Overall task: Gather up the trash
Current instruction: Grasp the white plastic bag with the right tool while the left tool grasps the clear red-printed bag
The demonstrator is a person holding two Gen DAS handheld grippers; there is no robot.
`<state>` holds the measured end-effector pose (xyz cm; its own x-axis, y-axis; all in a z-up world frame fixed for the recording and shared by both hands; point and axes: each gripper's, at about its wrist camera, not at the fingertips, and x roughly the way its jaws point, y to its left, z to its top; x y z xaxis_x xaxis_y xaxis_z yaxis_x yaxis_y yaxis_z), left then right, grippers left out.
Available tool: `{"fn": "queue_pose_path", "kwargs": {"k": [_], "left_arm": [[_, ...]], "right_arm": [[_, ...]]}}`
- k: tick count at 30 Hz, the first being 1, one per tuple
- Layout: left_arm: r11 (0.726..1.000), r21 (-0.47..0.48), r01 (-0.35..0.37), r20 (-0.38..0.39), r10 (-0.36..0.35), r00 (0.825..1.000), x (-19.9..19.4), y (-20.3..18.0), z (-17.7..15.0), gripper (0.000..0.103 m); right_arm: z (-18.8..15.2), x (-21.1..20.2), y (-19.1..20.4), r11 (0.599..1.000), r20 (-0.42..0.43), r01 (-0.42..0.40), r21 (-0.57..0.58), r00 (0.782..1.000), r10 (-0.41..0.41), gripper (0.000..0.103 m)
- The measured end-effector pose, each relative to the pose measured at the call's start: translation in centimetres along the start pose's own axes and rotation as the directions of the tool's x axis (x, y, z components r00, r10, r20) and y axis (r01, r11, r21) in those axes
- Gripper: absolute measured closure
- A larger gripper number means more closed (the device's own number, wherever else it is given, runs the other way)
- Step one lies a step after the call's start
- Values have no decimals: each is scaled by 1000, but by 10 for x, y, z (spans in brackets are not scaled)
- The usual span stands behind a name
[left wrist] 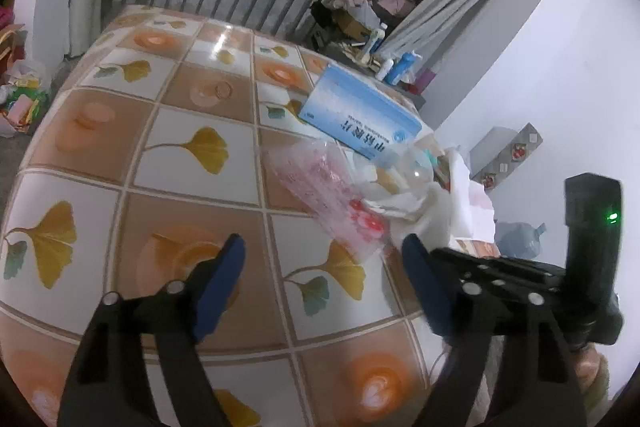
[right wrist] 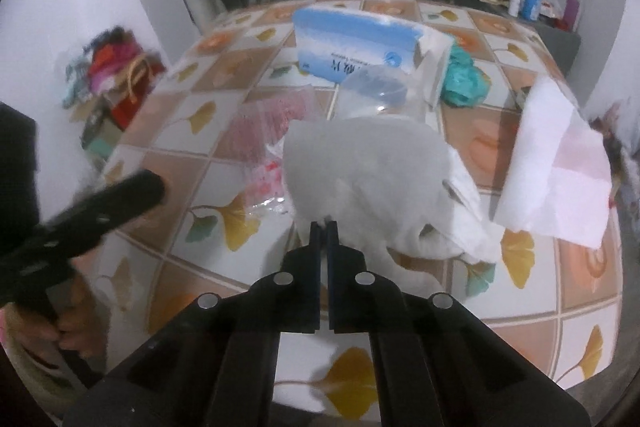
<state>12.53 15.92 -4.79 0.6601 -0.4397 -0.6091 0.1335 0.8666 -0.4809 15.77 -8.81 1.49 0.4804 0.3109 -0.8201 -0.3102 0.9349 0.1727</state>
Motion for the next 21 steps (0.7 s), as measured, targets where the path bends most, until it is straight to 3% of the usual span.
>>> {"fn": "queue_pose_path", "kwargs": {"k": [5, 9, 16, 21], "left_arm": [[1000, -8, 11, -30, -11, 999, 7, -3, 0, 39], [1000, -10, 17, -57, -17, 998, 12, -7, -1, 45], [1000, -8, 22, -151, -23, 988, 36, -17, 2, 56], [999, 39, -36, -173, 42, 984, 57, -27, 10, 62]], "right_arm": [[-4, -27, -20, 996, 51, -52, 73, 998, 48, 103], [-11, -44, -37, 993, 79, -45, 112, 996, 36, 103], [-34, -36, -62, 982, 36, -32, 184, 999, 26, 103], [-42, -29, -66, 976, 23, -56, 213, 998, 52, 103]]}}
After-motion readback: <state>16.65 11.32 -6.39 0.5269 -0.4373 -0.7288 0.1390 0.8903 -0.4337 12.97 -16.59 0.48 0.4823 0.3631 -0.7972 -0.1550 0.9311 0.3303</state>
